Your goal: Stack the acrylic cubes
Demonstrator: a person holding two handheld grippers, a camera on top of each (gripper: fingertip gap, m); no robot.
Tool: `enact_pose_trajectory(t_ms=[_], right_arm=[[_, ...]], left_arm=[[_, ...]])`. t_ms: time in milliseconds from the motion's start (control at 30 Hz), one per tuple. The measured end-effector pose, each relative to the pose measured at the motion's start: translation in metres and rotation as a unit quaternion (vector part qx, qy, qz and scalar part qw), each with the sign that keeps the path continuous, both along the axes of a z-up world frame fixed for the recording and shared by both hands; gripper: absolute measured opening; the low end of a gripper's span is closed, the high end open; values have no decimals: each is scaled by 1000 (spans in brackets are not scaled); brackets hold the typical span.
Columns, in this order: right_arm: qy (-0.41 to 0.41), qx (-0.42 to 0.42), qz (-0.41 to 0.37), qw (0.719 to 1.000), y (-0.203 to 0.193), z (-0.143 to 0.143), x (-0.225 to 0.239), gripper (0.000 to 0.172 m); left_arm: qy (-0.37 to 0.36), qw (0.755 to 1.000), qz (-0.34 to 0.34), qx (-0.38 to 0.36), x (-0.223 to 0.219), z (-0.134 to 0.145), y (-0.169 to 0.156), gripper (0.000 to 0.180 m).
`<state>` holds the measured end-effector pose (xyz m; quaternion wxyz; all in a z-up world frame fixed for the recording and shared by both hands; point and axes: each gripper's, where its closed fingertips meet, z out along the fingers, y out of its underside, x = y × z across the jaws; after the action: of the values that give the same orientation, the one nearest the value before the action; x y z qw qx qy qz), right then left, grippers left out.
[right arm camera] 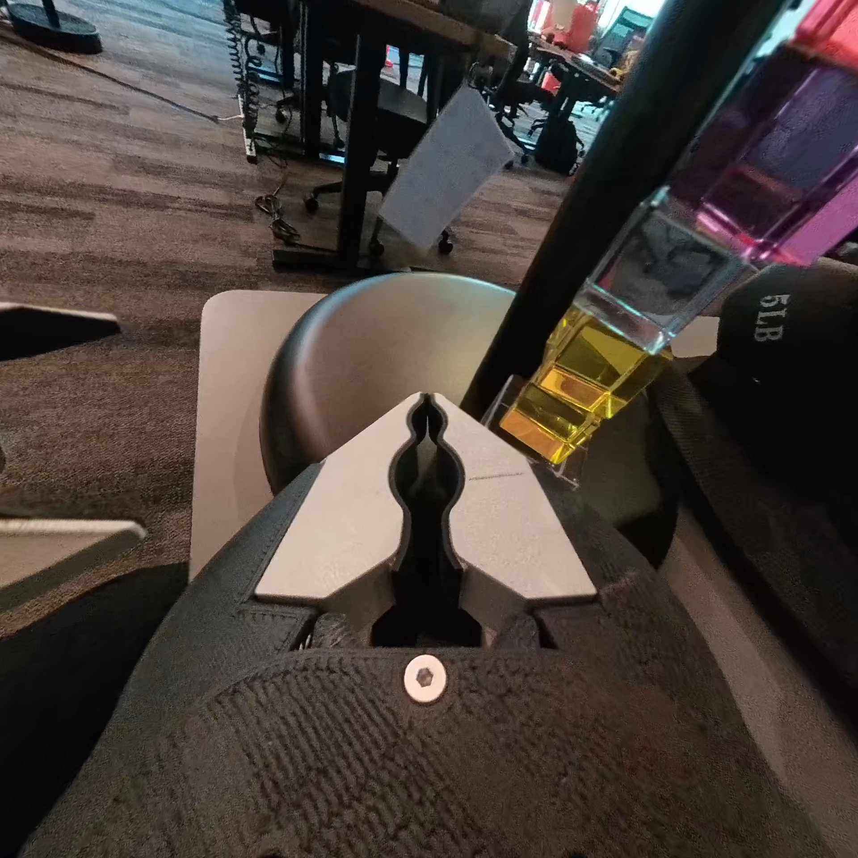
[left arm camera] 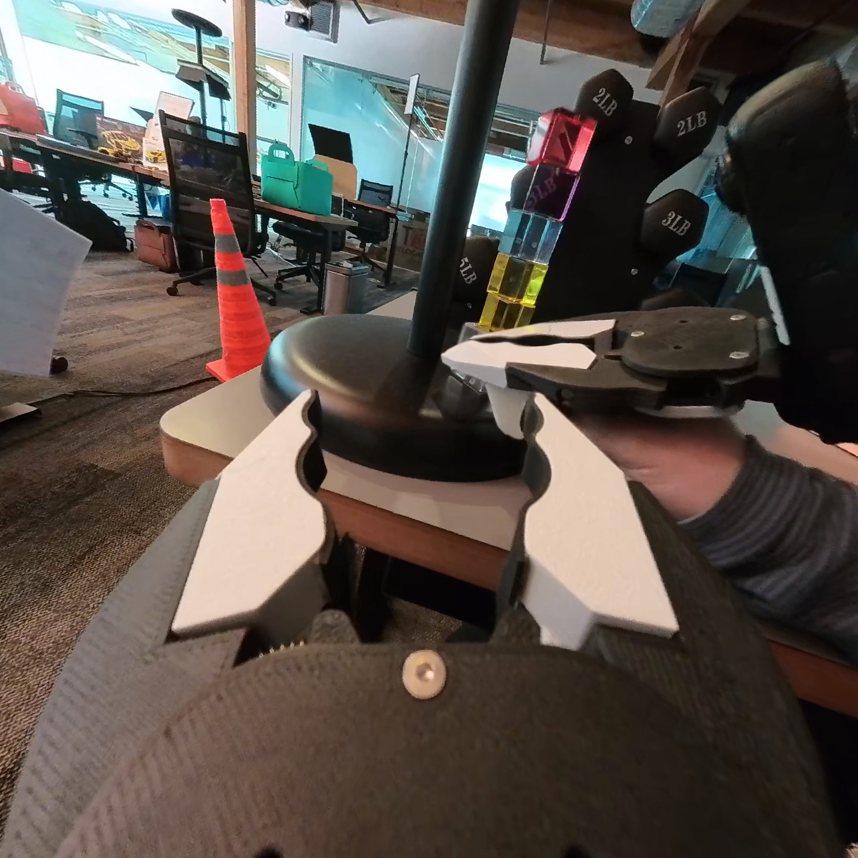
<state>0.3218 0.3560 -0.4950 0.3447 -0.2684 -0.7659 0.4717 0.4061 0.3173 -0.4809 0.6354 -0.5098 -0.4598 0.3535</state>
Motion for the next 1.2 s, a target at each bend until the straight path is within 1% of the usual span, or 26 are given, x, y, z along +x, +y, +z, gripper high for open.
enact_pose_trajectory(t_ms=[167, 400, 633, 867, 933, 1033, 1200], right_arm=[[3, -16, -37, 999, 17, 6, -16, 0], [-4, -23, -73, 997, 43, 7, -36, 0], [-27, -54, -118, 991, 74, 5, -58, 0], [-63, -95, -164, 980, 110, -3, -78, 0], [-68, -107, -164, 978, 113, -3, -79, 0], [-34, -104, -138, 984, 105, 6, -73, 0], [97, -53, -68, 992, 81, 28, -50, 0]], left_arm=[[-1, 1000, 1, 3, 1, 1, -3, 86], [-3, 1000, -4, 2, 1, 1, 0, 85], [-6, 1000, -7, 1, 0, -1, 2, 85], [-6, 1000, -11, 0, -1, -1, 4, 85], [-5, 1000, -12, 0, -1, 0, 5, 85], [-5, 1000, -14, 0, -1, 0, 6, 85], [-4, 1000, -15, -3, -1, 2, 7, 85]])
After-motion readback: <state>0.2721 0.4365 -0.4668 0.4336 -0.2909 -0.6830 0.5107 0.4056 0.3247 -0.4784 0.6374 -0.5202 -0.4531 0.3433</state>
